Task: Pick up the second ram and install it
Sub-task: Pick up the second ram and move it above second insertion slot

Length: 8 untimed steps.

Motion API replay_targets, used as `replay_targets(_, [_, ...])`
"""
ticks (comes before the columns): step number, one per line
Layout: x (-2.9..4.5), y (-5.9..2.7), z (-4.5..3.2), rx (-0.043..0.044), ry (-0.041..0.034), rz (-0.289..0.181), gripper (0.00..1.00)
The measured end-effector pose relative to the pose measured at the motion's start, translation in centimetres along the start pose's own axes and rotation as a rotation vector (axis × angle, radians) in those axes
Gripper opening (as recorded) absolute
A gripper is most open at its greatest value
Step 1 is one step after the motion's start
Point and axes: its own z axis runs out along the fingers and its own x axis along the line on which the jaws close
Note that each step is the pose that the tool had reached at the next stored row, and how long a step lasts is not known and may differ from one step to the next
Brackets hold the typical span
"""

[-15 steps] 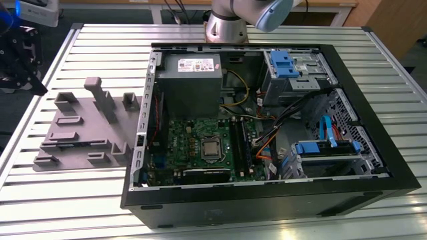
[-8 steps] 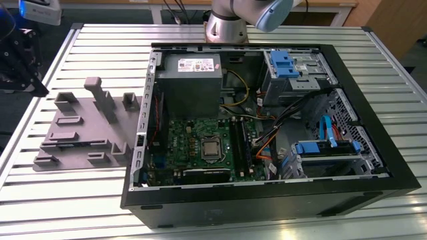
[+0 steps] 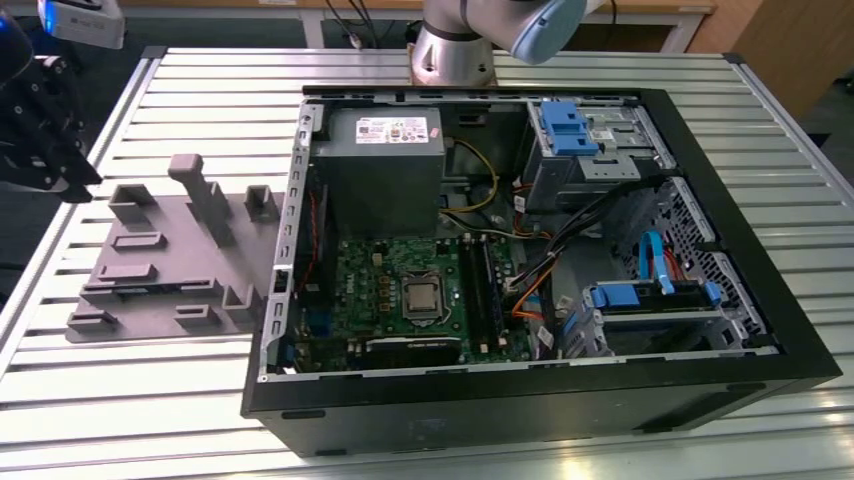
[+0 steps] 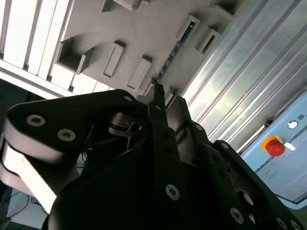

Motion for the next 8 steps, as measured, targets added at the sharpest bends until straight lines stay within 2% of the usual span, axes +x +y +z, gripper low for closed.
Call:
replay_targets(1, [0.00, 0.00, 0.01, 0.0001, 0.0000, 0.000, 0.29])
replay_targets(3, [0.00, -0.01, 0.06, 0.0004, -0.0002, 0.000, 0.41])
replay_targets(4, [0.00, 0.00, 0.17, 0.0006, -0.0003, 0.000, 0.41])
replay_targets(5, [0.00, 0.00, 0.33, 0.0004, -0.0001, 0.000, 0.47])
replay_targets(8, [0.02, 0.24, 0.88, 0.0005, 0.0001, 0.005, 0.47])
